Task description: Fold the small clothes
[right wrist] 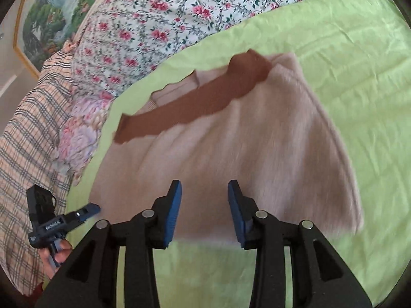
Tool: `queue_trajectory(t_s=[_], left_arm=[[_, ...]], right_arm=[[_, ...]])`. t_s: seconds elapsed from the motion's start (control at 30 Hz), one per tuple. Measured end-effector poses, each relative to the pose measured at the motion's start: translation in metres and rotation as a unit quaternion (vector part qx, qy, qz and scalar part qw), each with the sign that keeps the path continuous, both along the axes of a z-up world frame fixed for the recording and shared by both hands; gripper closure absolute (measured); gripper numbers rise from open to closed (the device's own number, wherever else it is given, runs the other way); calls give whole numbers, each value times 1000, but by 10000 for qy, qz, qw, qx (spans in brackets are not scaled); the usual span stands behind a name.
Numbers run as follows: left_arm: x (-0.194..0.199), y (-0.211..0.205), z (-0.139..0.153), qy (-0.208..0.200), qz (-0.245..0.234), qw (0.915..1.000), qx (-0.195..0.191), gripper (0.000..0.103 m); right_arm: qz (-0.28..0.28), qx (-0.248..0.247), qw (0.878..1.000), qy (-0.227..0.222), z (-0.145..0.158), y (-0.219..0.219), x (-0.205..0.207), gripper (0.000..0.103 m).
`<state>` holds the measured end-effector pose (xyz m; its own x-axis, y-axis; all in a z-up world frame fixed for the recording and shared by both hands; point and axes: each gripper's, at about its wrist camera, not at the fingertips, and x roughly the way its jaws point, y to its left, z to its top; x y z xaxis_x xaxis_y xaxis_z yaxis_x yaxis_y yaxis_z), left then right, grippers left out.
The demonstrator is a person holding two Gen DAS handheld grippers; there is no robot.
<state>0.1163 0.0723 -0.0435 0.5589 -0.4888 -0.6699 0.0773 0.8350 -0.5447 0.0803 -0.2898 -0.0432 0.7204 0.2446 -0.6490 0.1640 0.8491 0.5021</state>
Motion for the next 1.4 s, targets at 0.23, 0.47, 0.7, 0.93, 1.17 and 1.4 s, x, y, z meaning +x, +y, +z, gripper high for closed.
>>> queue_trajectory(t_s=[0.23,0.47,0.7,0.93,1.17,1.4], left_arm=[[-28,2,-16,276,160,9993,-203,60],[-23,9,-26,370,567,9965,-494,46],[6,25,-30,263,1173,9908,-627,46],[42,35,-25,140,1558,9868,-411,53],[55,3,19,-523,1337,9892,279,94],[64,-102,58,-1099,133,9875,1126,95]], right_arm=[[85,55,9999,64,-5,15,-23,63],[127,101,9998,108,-7,22,-28,58],[140,110,9998,96,-4,22,-23,56],[144,43,9999,20,2,8,0,56],[299,225,9993,2,10,-24,42,56],[1106,1555,9816,83,14,-36,100,35]])
